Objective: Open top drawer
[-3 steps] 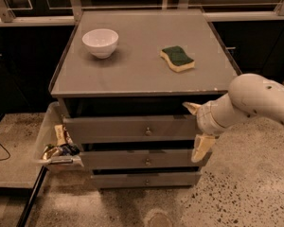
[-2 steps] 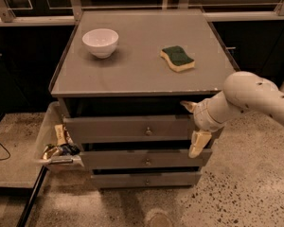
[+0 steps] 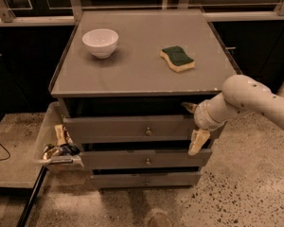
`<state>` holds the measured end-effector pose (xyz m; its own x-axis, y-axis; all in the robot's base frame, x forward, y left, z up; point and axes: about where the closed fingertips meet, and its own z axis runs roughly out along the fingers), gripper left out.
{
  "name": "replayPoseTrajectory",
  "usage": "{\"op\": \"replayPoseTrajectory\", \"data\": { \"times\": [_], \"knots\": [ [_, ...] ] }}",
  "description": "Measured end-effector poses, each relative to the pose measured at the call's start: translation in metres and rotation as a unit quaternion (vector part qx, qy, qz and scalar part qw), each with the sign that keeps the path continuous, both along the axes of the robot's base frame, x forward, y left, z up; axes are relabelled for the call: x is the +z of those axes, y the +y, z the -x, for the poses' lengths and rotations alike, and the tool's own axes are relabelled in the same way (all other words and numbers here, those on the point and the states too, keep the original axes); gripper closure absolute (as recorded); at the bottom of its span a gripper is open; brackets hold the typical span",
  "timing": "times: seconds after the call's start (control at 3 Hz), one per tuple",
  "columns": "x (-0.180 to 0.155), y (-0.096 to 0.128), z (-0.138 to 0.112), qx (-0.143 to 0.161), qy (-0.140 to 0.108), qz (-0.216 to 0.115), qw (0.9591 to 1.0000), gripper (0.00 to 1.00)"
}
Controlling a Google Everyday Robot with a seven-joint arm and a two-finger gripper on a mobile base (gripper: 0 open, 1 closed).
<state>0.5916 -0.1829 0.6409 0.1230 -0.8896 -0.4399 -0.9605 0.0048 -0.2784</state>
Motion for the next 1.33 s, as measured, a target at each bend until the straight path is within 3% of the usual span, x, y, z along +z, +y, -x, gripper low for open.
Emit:
{"op": "replayPoseTrajectory", "data": {
  "times": [0.33,1.0,1.33],
  "knots": [
    [-0.0059,-0.0012,-0.0058,0.001,-0.001,-0.006,1.0000,0.00],
    [-0.0060,-0.0011,-0.0059,0.001,-0.001,-0.006,1.0000,0.42],
    [0.0015,0.0041,-0.0065,0.016,-0.002,-0.010,0.9998,0.65]
  ]
}}
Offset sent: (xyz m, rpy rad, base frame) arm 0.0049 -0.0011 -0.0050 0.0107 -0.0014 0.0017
